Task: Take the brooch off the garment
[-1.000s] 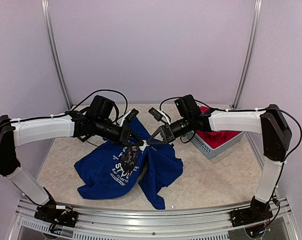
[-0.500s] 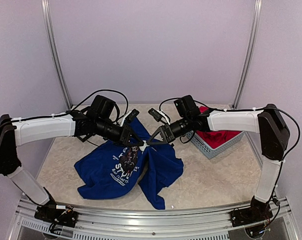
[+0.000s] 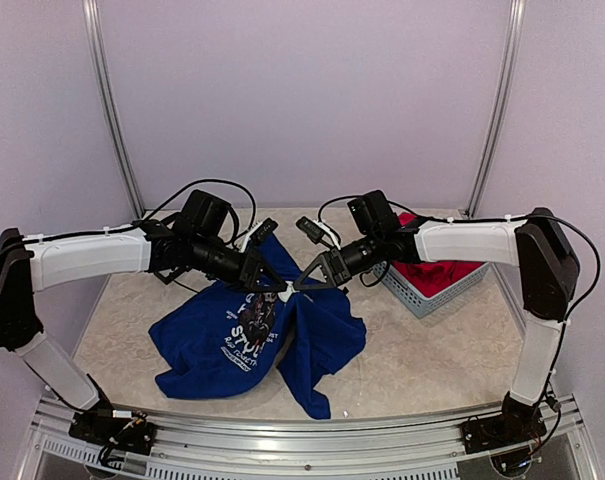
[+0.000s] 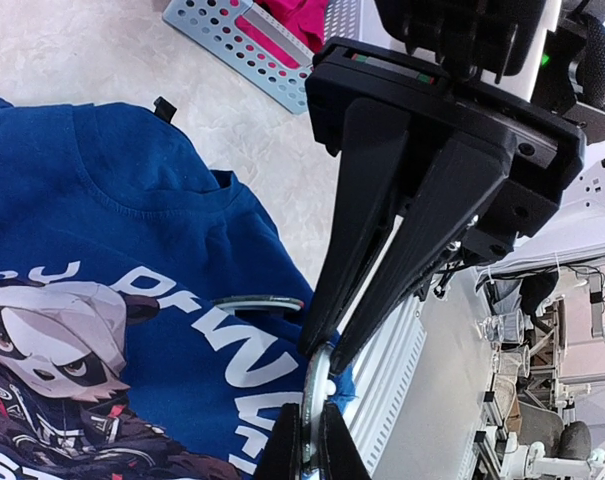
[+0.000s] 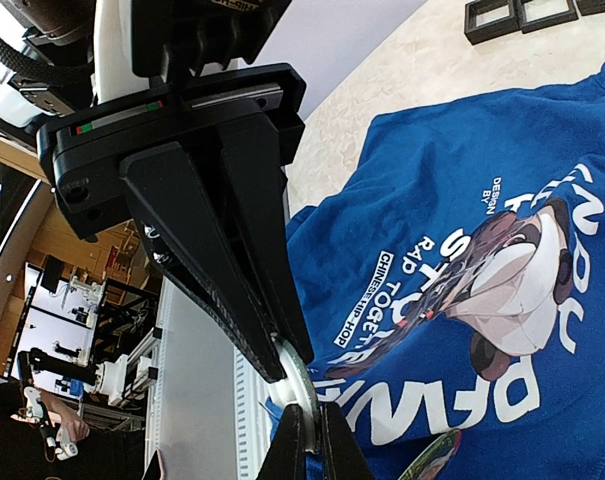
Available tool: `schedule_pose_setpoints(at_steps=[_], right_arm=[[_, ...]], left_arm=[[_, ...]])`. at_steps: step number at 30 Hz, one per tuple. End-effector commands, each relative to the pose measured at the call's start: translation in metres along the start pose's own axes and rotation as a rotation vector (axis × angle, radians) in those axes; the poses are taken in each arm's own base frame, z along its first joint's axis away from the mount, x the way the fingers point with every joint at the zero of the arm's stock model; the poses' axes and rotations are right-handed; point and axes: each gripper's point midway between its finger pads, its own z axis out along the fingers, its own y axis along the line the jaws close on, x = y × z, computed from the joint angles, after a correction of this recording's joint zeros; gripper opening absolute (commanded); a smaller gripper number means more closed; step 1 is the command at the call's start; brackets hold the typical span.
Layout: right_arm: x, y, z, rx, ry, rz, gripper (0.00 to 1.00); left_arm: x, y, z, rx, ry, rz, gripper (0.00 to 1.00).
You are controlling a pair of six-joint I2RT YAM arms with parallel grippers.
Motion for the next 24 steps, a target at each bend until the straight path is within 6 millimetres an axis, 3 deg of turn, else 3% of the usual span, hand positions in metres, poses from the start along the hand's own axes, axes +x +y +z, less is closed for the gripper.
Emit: schedule_pose_setpoints(at_steps=[1,2,3,6,7,11,19,24], right_arm=[[-0.009,0.011,0.006,-0.006,-0.016,-0.035,0.0],[-0.009,0.011,0.005,0.003,-0.024,-0.039,0.0],[-0.011,0.01,0.004,0.018,-0.033,-0.043,0.0],[-0.015,0.004,0.0,0.082,-0.063,-0.058,0.0],[-0.017,0.002,-0.003,0.111,-0.078,-0.065,0.0],[-0.026,-0.004,-0.012,0.211,-0.13,-0.086,0.0],[-0.037,-0.012,-0.032,0.399,-0.195,-0.146,0.0],[-0.035,-0.013,-0.036,0.437,-0.199,-0.155,0.0]], left_arm=[[-0.015,-0.009,0.003,0.024,-0.041,0.063,0.0],[-0.015,-0.008,0.003,0.02,-0.043,0.063,0.0],[-0.015,-0.007,0.002,0.013,-0.046,0.061,0.08],[-0.013,-0.002,0.001,-0.012,-0.055,0.058,0.56],[-0.011,0.001,0.0,-0.023,-0.06,0.058,0.67],[-0.002,0.009,0.0,-0.071,-0.083,0.075,0.85],[0.02,0.012,0.019,-0.144,-0.037,0.124,0.88],[0.019,0.013,0.026,-0.138,-0.023,0.122,0.58]])
